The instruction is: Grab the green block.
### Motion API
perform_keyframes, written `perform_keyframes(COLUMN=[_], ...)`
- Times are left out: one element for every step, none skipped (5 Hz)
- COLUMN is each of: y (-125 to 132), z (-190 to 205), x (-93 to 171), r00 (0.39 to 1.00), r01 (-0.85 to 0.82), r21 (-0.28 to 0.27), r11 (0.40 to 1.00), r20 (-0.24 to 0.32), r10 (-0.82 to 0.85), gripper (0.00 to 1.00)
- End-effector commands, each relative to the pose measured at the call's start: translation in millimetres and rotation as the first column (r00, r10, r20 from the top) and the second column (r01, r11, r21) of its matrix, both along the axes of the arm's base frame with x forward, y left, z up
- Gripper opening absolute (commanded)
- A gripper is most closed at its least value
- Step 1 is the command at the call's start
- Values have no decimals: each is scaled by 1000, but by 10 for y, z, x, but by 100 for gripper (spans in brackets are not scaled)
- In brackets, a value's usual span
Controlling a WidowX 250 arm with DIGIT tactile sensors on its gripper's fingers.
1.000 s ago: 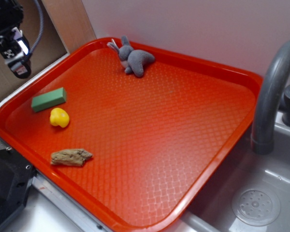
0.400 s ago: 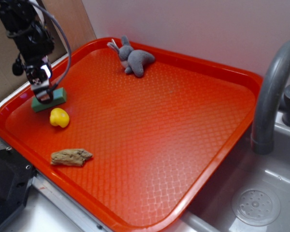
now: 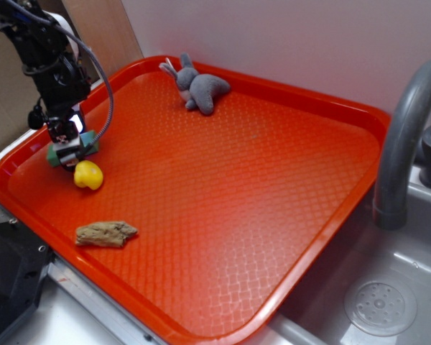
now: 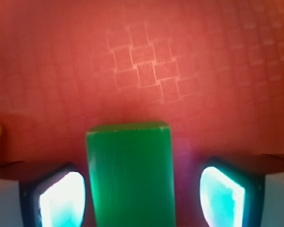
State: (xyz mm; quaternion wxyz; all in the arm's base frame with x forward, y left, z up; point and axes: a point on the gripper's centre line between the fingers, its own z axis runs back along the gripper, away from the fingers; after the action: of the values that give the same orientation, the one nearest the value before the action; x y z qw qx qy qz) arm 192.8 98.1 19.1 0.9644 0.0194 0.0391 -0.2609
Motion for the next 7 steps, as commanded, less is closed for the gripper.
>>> perform_keyframes(y=[-29,-35,-42,-78,-218,-407,-649], z=[-134,-124,-89,306,805,1313,1824], x=[14,10,6,70,172,217,187], r00=[999,999,999,992,934,858,787], r01=[38,39,36,-111,-344,-508,-611], r21=[47,46,64,110,149,96,33], r11=[998,998,997,988,927,856,791], r20=[-17,-11,3,64,149,143,138], r10=[-37,-38,-36,105,323,493,602], gripper=[0,0,0,0,0,0,0])
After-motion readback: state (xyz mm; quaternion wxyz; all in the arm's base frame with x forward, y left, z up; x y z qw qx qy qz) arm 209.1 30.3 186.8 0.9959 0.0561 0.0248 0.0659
